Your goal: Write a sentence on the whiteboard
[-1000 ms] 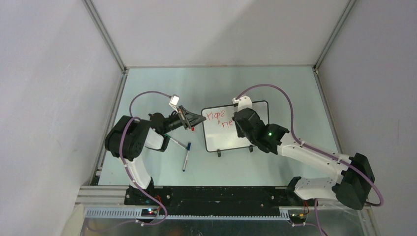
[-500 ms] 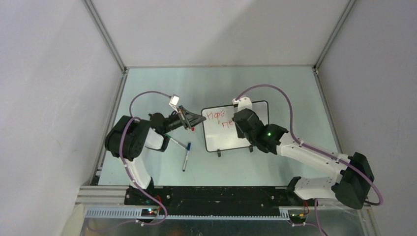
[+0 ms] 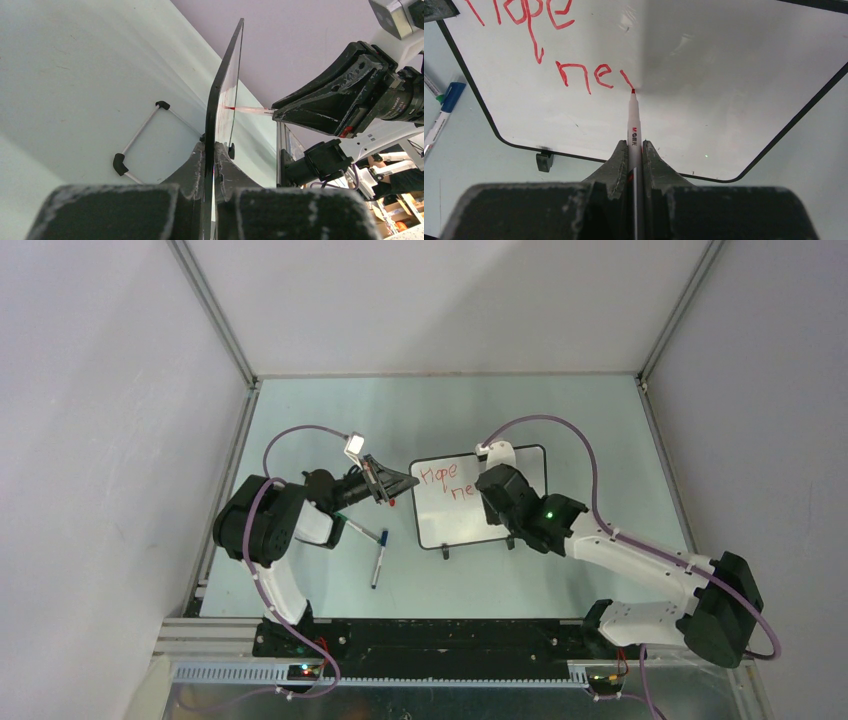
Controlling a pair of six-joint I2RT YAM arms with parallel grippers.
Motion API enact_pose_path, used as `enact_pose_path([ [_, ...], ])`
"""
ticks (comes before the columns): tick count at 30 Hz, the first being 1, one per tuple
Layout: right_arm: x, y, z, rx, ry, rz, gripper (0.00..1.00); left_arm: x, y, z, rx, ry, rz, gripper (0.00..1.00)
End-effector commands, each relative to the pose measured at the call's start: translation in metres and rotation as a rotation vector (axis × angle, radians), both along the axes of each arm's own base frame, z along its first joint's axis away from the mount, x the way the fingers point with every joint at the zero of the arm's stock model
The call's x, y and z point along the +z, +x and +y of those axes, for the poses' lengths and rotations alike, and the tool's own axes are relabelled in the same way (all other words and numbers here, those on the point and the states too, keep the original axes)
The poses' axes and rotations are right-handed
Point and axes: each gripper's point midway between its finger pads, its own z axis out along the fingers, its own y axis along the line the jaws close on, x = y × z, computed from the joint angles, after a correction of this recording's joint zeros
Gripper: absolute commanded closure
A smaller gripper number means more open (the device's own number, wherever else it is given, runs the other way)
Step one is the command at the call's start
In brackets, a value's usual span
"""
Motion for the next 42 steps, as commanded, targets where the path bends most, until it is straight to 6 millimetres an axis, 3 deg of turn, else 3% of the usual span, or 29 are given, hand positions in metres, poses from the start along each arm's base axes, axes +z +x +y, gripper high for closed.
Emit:
enact_pose_path([
  [1,0.006,-0.002,-0.005,-0.022,0.017,-0.014,1.00,0.005,-0.010,-0.005,-0.039,0.010,-0.063,1.00],
  [25,0.028,0.020,0.003,-0.019,0.061,-0.062,1.00,0.005,-0.010,-0.005,-0.039,0.010,-0.061,1.00],
  [42,0.039,0.024,0.003,-0.023,0.074,-0.077,1.00,0.005,-0.010,-0.005,-0.039,0.010,-0.062,1.00],
])
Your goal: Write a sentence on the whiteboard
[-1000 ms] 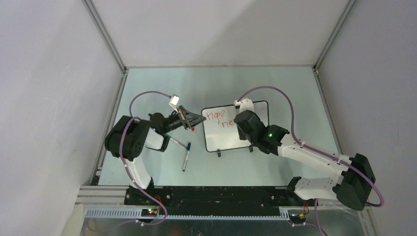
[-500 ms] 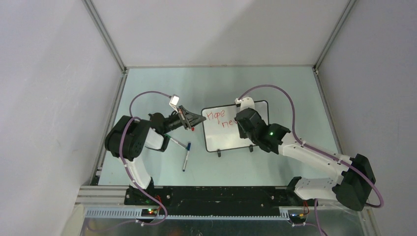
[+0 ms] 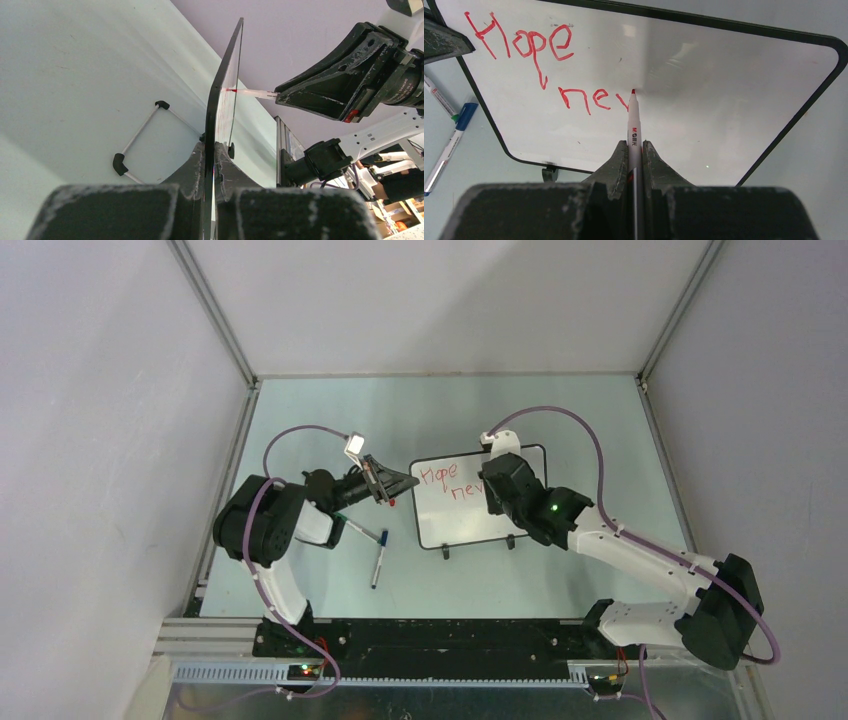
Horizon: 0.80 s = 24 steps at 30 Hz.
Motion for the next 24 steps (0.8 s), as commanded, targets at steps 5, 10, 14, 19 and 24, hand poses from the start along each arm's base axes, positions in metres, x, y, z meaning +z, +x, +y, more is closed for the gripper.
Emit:
enact_pose_path([
  [5,0.025,0.002,0.006,0.006,0.052,-0.042,1.00,0.005,-0.010,-0.005,-0.039,0.010,-0.062,1.00],
  [10,0.025,-0.005,0.007,0.017,0.048,-0.036,1.00,0.005,-0.010,-0.005,-0.039,0.010,-0.062,1.00],
  [14,0.023,-0.008,0.004,0.015,0.049,-0.031,1.00,0.005,-0.010,-0.005,-0.039,0.010,-0.062,1.00],
  [19,0.020,-0.011,-0.004,-0.001,0.037,-0.030,1.00,0.005,-0.010,-0.005,-0.038,0.010,-0.062,1.00],
  [24,0.014,-0.009,-0.010,-0.022,0.018,-0.020,1.00,0.006,-0.010,-0.005,-0.036,0.009,-0.062,1.00],
])
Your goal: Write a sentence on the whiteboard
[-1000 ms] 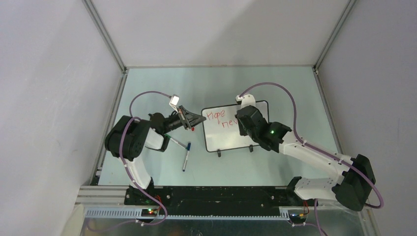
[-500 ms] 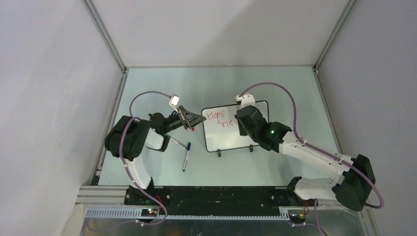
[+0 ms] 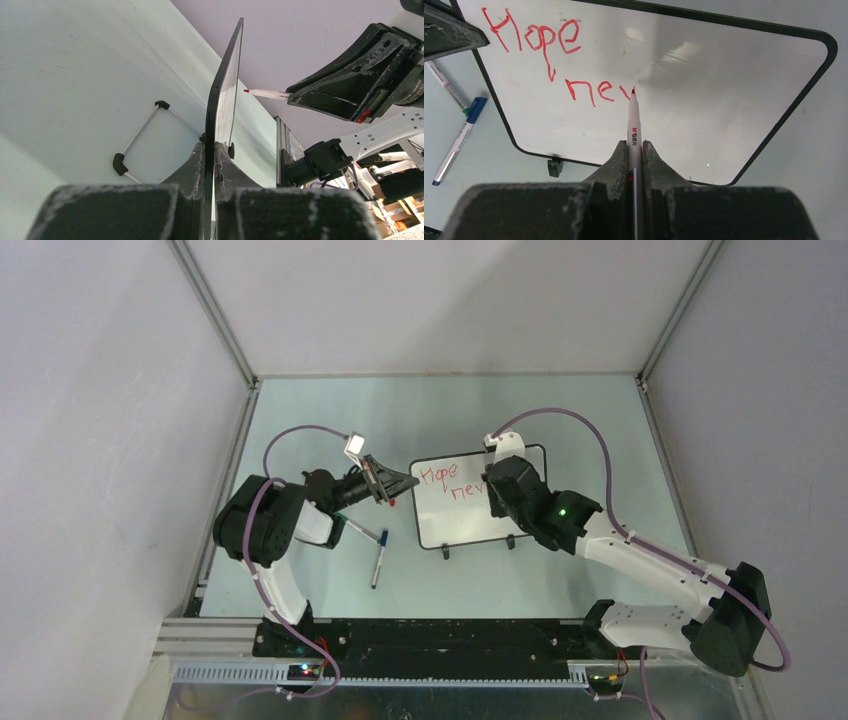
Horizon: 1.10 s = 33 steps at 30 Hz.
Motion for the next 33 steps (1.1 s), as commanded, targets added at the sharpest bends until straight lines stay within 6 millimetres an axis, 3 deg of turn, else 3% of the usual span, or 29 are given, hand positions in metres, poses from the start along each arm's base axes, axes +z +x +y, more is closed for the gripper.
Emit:
enact_pose_path([
  [1,0.002,0.002,-0.009,-0.040,-0.004,-0.006,1.00,0.005,-0.010,-0.005,-0.038,0.010,-0.062,1.00],
  [23,-0.017,0.011,-0.010,-0.063,-0.033,0.028,1.00,0.005,-0.010,-0.005,-0.038,0.010,-0.062,1.00],
  [33,-0.014,0.014,-0.026,-0.118,-0.044,0.025,1.00,0.005,-0.010,-0.005,-0.037,0.010,-0.061,1.00],
])
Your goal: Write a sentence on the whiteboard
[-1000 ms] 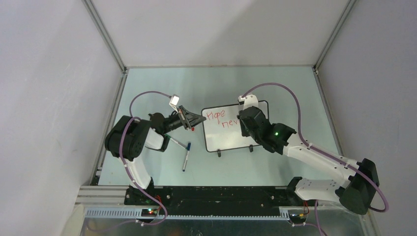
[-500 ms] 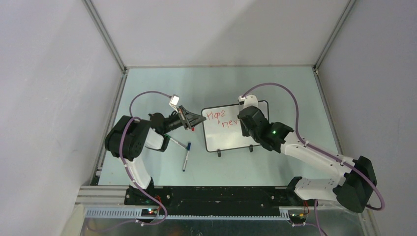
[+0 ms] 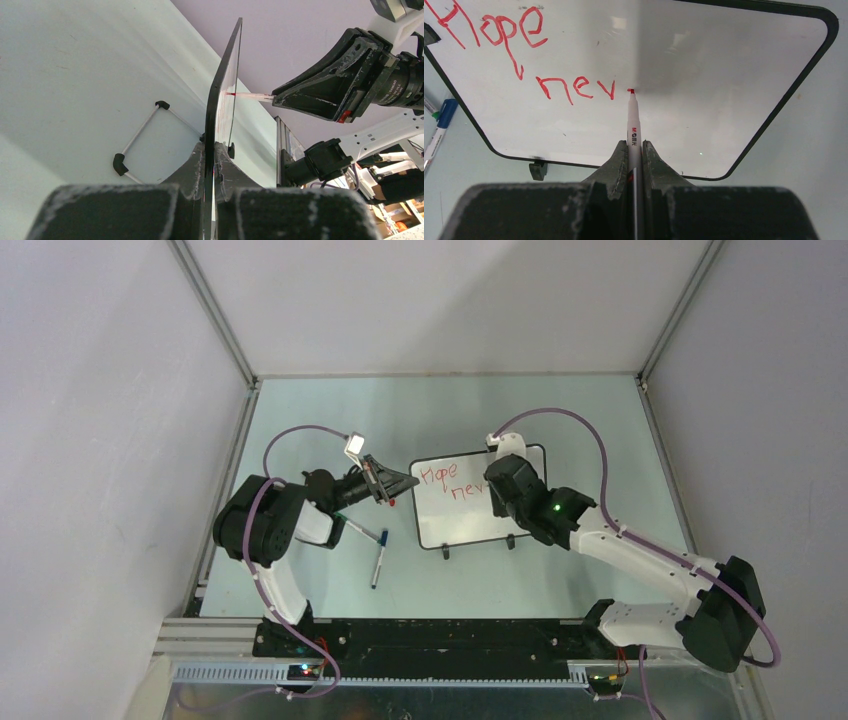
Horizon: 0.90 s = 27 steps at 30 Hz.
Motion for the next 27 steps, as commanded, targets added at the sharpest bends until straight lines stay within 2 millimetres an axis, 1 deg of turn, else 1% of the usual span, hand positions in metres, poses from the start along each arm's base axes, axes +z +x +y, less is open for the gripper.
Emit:
enact_pose_path([
  [1,0.008,0.006,-0.014,-0.063,-0.001,-0.027,1.00,0.005,-0.010,-0.005,-0.038,0.010,-0.061,1.00],
  [7,0.010,0.007,-0.015,-0.066,0.006,-0.033,1.00,0.005,-0.010,-0.005,-0.038,0.010,-0.061,1.00],
  [21,0.021,0.016,-0.002,-0.032,0.045,-0.058,1.00,0.004,-0.011,-0.005,-0.039,0.011,-0.059,1.00],
  [27,0.024,0.017,0.001,-0.029,0.049,-0.063,1.00,0.005,-0.010,-0.005,-0.039,0.010,-0.061,1.00],
])
